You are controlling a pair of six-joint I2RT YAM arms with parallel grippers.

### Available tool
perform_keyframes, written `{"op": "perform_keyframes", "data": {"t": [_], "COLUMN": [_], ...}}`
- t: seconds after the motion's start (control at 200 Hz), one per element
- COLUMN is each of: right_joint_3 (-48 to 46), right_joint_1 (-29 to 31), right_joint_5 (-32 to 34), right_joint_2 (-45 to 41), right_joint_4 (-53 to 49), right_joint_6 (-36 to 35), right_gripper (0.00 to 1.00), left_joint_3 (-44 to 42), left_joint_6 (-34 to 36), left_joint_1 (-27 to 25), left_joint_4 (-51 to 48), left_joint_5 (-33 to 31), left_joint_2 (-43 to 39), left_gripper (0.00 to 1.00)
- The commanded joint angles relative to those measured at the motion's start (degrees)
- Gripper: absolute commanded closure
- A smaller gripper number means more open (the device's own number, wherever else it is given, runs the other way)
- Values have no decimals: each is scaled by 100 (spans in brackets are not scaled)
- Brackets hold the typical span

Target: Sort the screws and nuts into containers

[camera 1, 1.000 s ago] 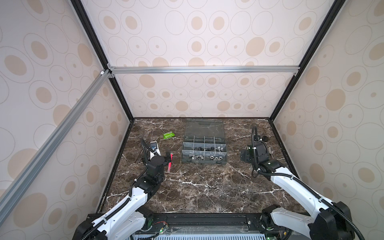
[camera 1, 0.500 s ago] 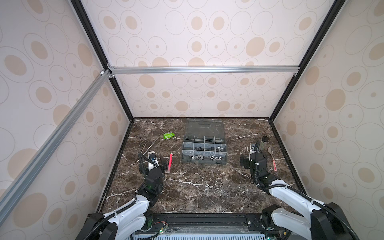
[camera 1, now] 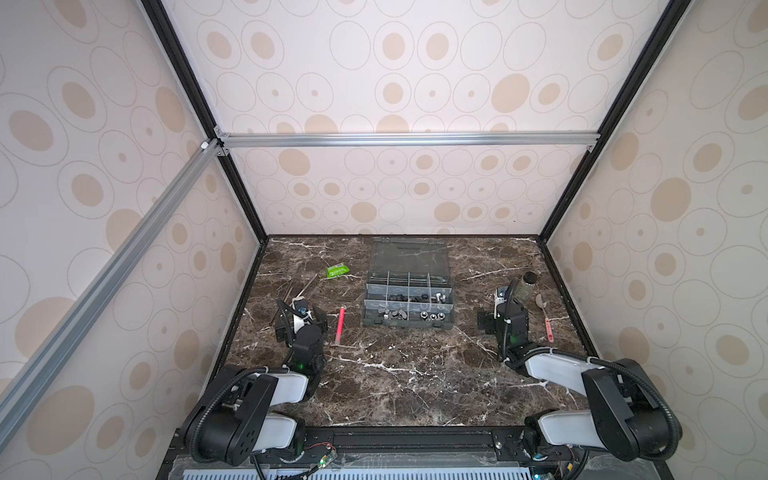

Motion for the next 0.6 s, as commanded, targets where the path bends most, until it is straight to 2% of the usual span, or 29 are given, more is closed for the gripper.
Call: {"op": "perform_keyframes", "data": {"t": [0.0, 0.14, 0.255, 0.36, 0.43, 0.48, 0.56, 0.595], "right_joint_3": [303, 271, 195, 197, 184, -27, -228, -159], "right_joint_1": [-157, -379, -625, -785, -852, -917, -968, -965], "right_joint_5": [-228, -514, -593, -740, -887, -886, -722, -723], "right_joint_2": [147, 65, 57, 162, 281, 588, 1192, 1095], "right_joint_4": [146, 92, 276, 501, 682, 1389, 2497, 2151], "right_joint_6": [35, 193, 199, 93, 16, 38, 61, 82], "right_gripper": [0, 0, 0, 0, 0, 0, 0, 0], "left_joint_3": [281, 459, 394, -34, 108, 128, 265, 288], "left_joint_6": [142, 109, 117, 170, 67, 160, 85, 96], "left_joint_1": [197, 394, 545, 720, 754, 791, 865, 917], "left_joint_4": [543, 301, 535, 1983, 1390, 1621, 1236, 1263], "left_joint_5": [275, 569, 685, 806, 1139, 1219, 1510, 1657], "left_joint_2": [215, 320, 381, 846, 689, 862, 844, 896], "left_gripper": [1, 1, 1, 1, 1, 1, 1, 1]}}
